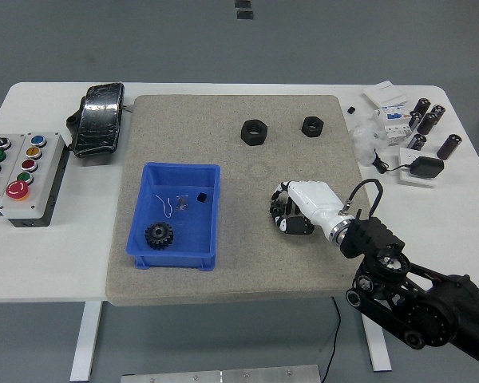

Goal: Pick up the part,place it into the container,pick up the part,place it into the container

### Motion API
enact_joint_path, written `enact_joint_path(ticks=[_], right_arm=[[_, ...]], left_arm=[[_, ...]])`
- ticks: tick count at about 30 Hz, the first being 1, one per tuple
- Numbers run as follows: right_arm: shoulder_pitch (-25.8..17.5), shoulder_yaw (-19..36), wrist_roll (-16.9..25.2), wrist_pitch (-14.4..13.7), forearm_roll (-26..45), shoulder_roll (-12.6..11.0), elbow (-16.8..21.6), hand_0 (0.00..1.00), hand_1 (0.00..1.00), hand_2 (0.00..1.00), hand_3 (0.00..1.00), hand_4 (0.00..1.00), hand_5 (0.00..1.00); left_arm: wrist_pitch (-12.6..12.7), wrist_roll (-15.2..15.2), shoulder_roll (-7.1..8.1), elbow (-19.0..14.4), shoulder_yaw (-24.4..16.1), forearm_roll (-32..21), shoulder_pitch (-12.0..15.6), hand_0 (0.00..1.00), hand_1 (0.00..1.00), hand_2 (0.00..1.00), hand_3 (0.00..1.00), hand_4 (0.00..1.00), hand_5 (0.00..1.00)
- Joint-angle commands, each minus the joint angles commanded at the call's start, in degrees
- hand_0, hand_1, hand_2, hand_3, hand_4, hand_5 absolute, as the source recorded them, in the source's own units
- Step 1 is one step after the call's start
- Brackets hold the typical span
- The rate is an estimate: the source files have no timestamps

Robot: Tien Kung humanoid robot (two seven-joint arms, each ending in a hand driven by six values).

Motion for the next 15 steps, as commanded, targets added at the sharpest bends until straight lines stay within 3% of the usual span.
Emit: enact_joint_path(ticks=[1,2,7,8,15], right_arm=[[0.00,-0.07,0.01,0.03,-0.05,-0.01,-0.01,0.314,0.417,0.402,0.609,0.614,0.189],[-0.01,-0.12,0.01,0.05,-0.08,-0.01,-0.02,0.310,0.422,0.393,0.493,0.610,0.213],[-0.02,-0.30,0.11,0.04,-0.14,-0.05,-0.01,0.310,0.422,0.393,0.493,0.610,0.213],[-0.02,-0.30,0.15,-0.02,-0.15,-0.08,0.01,0.308,0.426,0.390,0.436,0.601,0.205],[0.03,-0.14,0.69,-0.96,0.00,-0.27,0.28,0.303,0.427,0.389,0.404,0.581,0.196]], left_arm=[[0.00,0.00,0.01,0.00,-0.05,0.05,0.01,0.656,0.664,0.640,0.662,0.705,0.285],[0.00,-0.01,0.01,0.00,-0.04,0.05,0.01,0.656,0.664,0.640,0.663,0.706,0.284],[0.01,-0.08,0.01,0.00,0.13,-0.14,-0.01,0.656,0.664,0.640,0.663,0.706,0.284],[0.01,-0.09,0.01,0.00,0.18,-0.19,-0.02,0.656,0.664,0.640,0.663,0.705,0.285],[0.02,-0.15,0.01,0.00,0.23,-0.23,-0.03,0.656,0.664,0.641,0.664,0.706,0.285]])
